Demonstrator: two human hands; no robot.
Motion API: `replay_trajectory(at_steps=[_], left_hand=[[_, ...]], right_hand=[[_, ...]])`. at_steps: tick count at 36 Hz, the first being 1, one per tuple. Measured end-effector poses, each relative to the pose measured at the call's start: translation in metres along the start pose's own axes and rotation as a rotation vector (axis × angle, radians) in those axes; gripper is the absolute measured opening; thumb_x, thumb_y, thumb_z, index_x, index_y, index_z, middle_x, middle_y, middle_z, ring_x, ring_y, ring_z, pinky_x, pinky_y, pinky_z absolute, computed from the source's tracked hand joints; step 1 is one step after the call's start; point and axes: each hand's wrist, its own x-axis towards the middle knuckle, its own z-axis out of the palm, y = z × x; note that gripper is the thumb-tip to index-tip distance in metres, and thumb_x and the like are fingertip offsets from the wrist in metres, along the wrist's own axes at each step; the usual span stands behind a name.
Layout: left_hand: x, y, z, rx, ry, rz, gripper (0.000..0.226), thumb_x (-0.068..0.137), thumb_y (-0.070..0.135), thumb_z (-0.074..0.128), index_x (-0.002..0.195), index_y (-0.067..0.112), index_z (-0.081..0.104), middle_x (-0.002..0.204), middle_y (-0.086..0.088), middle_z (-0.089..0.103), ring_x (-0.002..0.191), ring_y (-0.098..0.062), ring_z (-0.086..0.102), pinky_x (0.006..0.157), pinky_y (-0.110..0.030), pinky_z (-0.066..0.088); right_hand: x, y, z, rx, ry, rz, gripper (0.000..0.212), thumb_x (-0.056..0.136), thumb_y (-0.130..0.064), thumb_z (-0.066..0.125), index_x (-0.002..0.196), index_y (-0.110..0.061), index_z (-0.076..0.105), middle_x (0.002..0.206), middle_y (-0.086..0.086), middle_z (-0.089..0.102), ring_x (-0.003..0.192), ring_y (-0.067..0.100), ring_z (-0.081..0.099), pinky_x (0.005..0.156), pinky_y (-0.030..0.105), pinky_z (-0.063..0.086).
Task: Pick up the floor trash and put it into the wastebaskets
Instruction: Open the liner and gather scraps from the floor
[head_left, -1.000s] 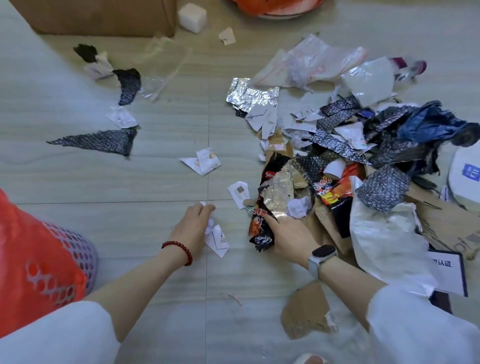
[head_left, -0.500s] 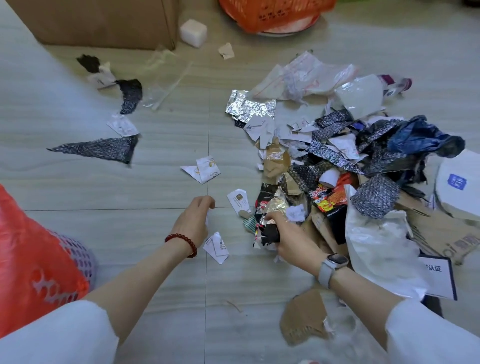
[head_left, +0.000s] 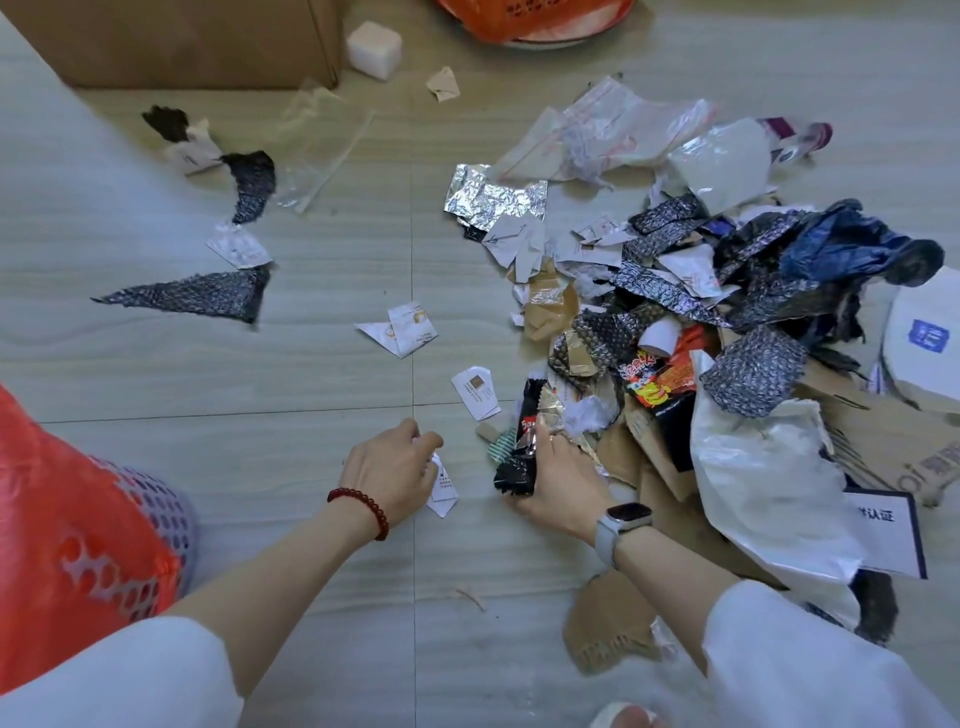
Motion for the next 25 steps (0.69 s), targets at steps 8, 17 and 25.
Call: replay_trajectory(at_steps=[8,17,25], left_hand=[[-0.009,0.004,0.009,0.165,-0.208,0.005,0.061,0.078,0.053,0.055,0.131,0.027,0.038,0.11,-0.003,0.051,0.096,-0.025,0.056,0.06,-0.027,0.031],[-0.002,0.001,0.017,0.048,-0.317,-0.04,0.045,0.078,0.05,0.061,0.11,0.022,0.048,0.111,-0.005,0.04,0.086,-0.028,0.054,0.064,-0.028,0.035],[-0.008,-0.004,0.023,0.007,-0.159,0.156,0.018,0.079,0.024,0.068,0.076,0.012,0.055,0.088,-0.003,0.056,0.077,-0.026,0.055,0.046,-0.02,0.025]], right_hand=[[-0.001,0.016,0.0,0.056,0.209,-0.135,0.026,0.07,-0.009,0.068,0.093,0.002,0.063,0.092,0.021,0.054,0.088,0.039,0.054,0.066,0.037,0.04],[-0.033,0.013,-0.045,0.449,0.436,-0.17,0.021,0.067,-0.002,0.069,0.083,0.004,0.058,0.1,0.012,0.054,0.095,0.028,0.05,0.084,0.027,0.034],[-0.039,0.036,-0.078,0.729,0.468,0.089,0.03,0.077,0.004,0.061,0.093,-0.013,0.042,0.071,-0.004,0.046,0.061,0.011,0.044,0.054,0.027,0.034]])
